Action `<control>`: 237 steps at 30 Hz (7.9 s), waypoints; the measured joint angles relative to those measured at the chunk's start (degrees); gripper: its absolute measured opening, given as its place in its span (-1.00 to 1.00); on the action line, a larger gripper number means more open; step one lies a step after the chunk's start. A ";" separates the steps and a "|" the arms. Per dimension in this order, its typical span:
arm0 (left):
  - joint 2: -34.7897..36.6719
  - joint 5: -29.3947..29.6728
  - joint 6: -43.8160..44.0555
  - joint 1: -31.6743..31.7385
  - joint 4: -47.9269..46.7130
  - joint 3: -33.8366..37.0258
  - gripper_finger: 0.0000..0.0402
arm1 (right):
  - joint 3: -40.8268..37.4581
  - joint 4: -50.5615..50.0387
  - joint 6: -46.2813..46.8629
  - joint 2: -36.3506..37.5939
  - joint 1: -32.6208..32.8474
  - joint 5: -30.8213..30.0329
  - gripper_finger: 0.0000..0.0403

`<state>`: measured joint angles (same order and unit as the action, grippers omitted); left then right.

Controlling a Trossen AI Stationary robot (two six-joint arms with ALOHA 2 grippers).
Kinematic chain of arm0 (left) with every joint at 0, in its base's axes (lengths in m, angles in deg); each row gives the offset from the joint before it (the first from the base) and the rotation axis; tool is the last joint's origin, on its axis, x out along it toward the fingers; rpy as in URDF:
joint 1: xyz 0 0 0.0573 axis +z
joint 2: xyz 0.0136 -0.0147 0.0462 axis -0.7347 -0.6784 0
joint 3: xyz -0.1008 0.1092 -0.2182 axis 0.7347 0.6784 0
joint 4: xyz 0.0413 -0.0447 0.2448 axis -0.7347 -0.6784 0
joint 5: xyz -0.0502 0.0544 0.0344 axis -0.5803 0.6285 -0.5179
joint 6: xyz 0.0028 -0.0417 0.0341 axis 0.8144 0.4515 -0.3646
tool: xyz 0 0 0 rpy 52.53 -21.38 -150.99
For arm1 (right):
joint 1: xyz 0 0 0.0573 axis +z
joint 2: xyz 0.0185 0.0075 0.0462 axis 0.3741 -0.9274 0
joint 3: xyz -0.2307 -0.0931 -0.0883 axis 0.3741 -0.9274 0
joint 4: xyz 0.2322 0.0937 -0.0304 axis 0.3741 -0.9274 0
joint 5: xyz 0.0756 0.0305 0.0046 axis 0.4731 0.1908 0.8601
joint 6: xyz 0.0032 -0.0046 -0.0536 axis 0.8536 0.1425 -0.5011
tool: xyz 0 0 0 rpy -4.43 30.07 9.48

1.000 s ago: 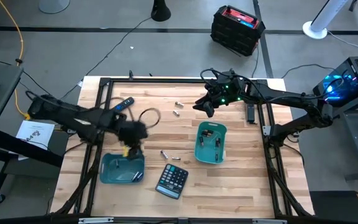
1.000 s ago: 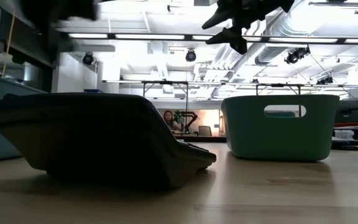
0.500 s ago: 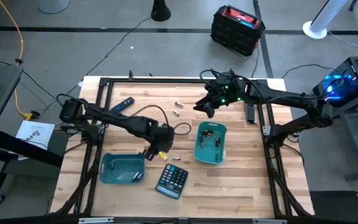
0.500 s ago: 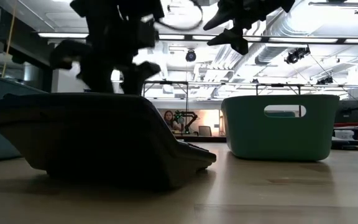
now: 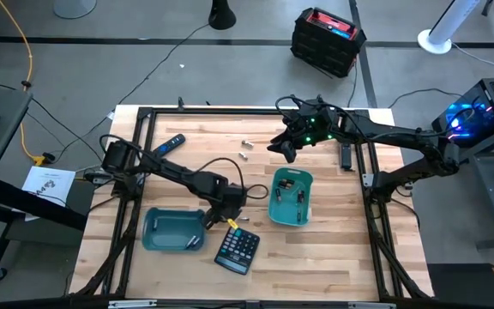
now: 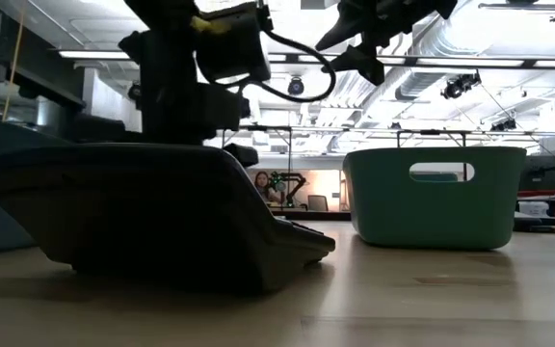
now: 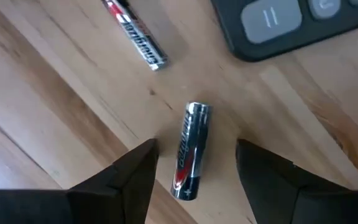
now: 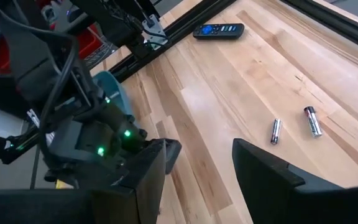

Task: Sort batteries
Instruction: Put the silver battery into the dark blue bin

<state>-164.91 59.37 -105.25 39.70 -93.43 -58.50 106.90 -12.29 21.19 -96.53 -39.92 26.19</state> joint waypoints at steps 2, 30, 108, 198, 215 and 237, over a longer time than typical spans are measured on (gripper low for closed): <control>-0.71 -0.56 1.16 0.73 0.24 0.03 -0.01 | 0.00 -0.01 0.00 0.00 0.00 -0.01 -0.10; 38.08 2.35 64.11 -6.03 -27.41 1.22 -0.87 | 0.00 0.24 -0.82 0.00 -0.02 -1.73 -0.10; 15.30 19.06 24.76 15.20 -7.10 -11.99 -0.95 | 0.07 -4.18 -1.28 0.26 0.31 7.96 -0.10; 60.27 40.68 57.77 -10.53 7.78 -9.23 0.04 | 31.26 -20.69 -20.04 -53.74 -4.86 -12.54 -0.48; 62.80 43.69 47.38 -13.10 9.04 -9.23 0.04 | 30.51 -23.54 -20.59 -44.38 -2.23 -13.87 -0.91; 53.96 49.78 65.74 -13.10 -7.55 -9.21 0.04 | 30.92 18.54 -1.10 -42.90 25.42 -0.13 -0.90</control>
<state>-110.95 109.16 -39.51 26.60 -100.98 -67.71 137.82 6.24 20.09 -139.43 -14.51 26.06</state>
